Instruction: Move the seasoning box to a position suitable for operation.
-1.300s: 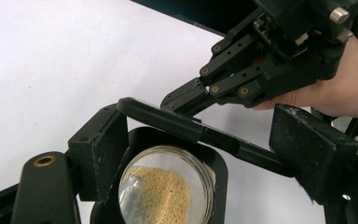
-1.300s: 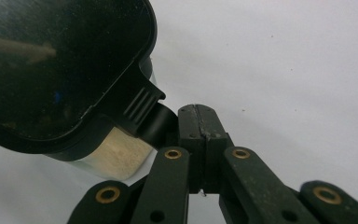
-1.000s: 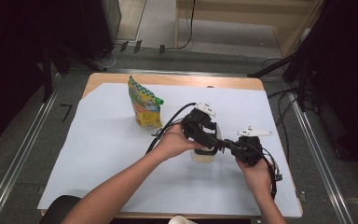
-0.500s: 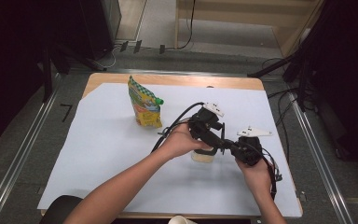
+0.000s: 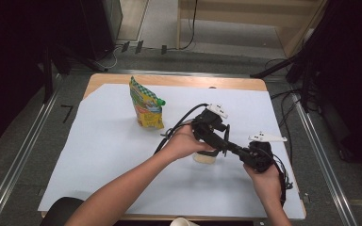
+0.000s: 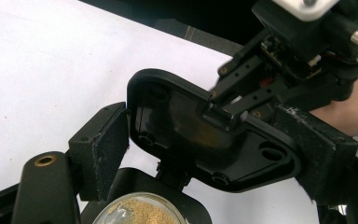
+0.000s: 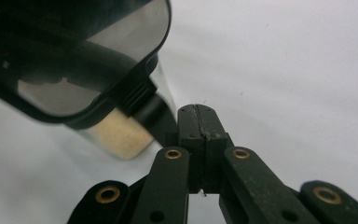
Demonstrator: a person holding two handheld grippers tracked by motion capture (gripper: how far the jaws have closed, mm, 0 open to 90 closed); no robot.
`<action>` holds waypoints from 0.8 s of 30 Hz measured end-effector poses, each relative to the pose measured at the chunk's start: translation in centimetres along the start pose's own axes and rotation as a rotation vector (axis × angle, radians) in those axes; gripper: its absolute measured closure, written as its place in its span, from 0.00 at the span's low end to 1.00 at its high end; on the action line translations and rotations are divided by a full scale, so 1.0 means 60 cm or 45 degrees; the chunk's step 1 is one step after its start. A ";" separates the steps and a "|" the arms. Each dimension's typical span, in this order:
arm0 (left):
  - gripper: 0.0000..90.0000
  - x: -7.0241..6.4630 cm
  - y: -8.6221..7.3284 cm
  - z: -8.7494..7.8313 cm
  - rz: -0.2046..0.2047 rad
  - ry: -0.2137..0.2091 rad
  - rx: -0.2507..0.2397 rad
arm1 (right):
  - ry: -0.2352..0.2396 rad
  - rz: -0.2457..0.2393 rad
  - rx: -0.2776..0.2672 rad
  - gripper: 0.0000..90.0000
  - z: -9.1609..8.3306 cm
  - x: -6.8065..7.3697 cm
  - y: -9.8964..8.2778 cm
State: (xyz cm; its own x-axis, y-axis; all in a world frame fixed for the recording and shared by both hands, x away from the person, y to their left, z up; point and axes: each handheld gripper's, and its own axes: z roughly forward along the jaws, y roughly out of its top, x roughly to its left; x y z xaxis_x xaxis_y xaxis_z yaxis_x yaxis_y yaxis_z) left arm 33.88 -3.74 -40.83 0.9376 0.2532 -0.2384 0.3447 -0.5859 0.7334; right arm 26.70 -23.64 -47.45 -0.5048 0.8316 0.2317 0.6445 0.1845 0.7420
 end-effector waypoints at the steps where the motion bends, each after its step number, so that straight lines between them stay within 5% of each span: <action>1: 0.23 0.000 0.000 0.000 0.003 0.000 0.000 | 0.009 0.001 0.008 1.00 0.001 0.002 -0.002; 14: 0.22 -0.005 0.003 0.012 0.007 -0.006 -0.006 | 0.010 -0.010 -0.001 1.00 0.014 0.013 -0.002; 24: 0.20 -0.001 0.002 -0.015 -0.017 -0.061 -0.017 | -0.022 -0.024 -0.022 1.00 -0.010 0.012 0.002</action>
State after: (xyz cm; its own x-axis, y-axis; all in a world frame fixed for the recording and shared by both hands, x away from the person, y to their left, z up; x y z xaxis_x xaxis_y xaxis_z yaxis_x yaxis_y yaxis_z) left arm 33.83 -3.13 -40.12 0.9343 0.2232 -0.2780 0.3565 -0.5722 0.7385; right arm 26.06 -23.33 -46.85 -0.5066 0.8369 0.2071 0.6252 0.1913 0.7566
